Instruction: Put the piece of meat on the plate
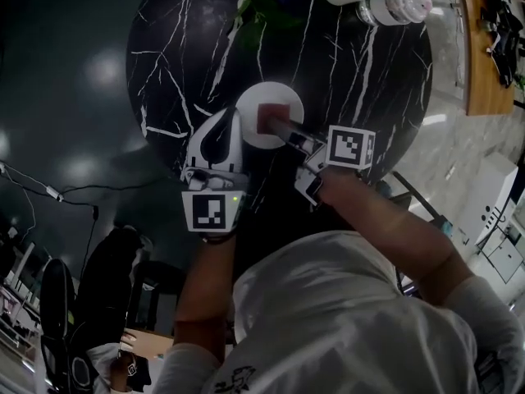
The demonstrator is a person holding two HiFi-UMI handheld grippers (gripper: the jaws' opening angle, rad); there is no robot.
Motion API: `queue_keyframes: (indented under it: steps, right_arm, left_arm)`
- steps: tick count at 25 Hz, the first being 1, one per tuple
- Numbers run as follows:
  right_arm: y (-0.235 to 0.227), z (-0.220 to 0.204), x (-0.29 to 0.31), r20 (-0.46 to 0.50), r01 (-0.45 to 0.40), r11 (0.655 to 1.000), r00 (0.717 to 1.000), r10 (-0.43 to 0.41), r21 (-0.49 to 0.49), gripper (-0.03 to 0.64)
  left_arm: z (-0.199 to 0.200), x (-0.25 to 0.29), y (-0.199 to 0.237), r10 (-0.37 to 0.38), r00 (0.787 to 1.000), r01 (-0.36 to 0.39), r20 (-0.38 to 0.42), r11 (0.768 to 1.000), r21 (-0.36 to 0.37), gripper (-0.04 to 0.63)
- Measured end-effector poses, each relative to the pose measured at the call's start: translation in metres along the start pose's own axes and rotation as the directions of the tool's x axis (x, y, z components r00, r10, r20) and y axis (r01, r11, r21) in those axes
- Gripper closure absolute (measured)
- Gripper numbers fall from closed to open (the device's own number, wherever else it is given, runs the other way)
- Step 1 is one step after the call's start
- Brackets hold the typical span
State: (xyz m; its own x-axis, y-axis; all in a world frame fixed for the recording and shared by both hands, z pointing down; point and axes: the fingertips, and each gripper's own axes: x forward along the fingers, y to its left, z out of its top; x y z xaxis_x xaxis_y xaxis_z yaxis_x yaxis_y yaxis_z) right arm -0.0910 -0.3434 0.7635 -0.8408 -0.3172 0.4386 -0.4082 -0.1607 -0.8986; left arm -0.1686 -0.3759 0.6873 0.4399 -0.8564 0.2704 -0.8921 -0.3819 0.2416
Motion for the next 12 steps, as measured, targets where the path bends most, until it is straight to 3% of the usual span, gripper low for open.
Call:
queue_keyframes:
  steps: [6, 12]
  right_arm:
    - [-0.019, -0.006, 0.01, -0.04, 0.07, 0.996, 0.997, -0.072, -0.047, 0.524]
    - [-0.022, -0.011, 0.012, -0.067, 0.107, 0.977, 0.99, -0.121, -0.187, 0.504]
  left_arm:
    - [-0.01, -0.003, 0.01, 0.005, 1.0, -0.005, -0.015, 1.0, -0.017, 0.588]
    - [-0.013, -0.008, 0.015, 0.005, 1.0, -0.006, -0.026, 0.999, -0.038, 0.588]
